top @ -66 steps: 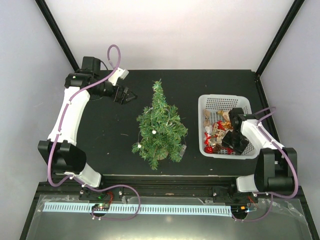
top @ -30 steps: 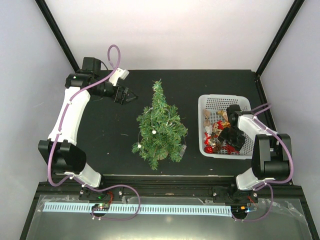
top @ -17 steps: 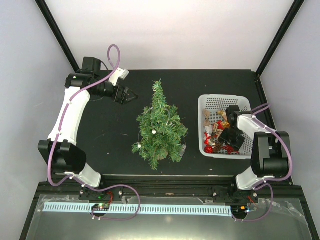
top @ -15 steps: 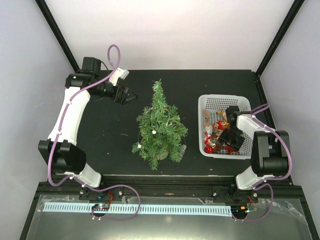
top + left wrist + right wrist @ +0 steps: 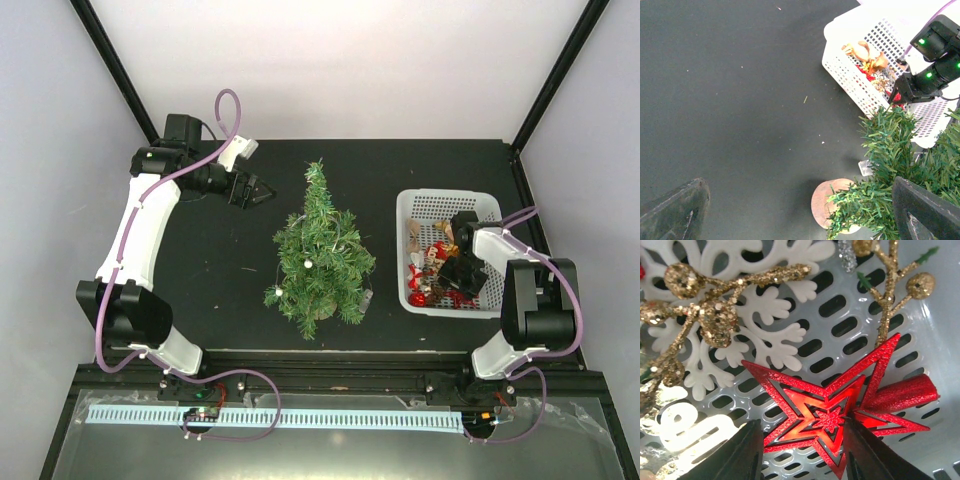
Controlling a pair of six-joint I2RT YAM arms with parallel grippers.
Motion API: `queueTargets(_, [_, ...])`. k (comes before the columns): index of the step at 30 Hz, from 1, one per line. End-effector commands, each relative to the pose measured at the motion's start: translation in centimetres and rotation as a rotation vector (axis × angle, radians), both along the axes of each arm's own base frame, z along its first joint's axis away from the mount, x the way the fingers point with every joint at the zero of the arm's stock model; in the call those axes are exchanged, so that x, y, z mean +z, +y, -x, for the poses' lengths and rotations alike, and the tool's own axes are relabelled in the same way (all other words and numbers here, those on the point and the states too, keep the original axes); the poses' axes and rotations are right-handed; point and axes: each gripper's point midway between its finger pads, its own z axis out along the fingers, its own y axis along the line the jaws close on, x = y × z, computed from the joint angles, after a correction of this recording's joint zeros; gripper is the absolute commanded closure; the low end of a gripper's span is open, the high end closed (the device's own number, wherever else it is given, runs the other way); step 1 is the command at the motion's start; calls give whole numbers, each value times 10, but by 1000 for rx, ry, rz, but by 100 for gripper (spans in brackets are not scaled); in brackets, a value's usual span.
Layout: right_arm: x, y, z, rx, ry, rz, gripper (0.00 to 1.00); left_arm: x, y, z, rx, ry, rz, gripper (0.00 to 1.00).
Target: Decorate the small christmas tree
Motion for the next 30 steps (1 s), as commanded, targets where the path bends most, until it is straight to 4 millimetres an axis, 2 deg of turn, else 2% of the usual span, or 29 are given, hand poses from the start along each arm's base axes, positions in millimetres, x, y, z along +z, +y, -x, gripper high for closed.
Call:
queueTargets(1, [-1,-3,-8,1,-10,14,56,14,-4,0,-10,-39,22,1])
queueTargets(18, [58,-13,-34,24,-128,73,57,20,-6,0,-16,-45,29,1])
queueTargets(22, [51,-21,-20,27,-64,117,60,21,-6,0,-19,-50,29,1])
queueTargets(30, [38,-37,9,-30,28,174,48,18,-5,4,-23,-50,25,1])
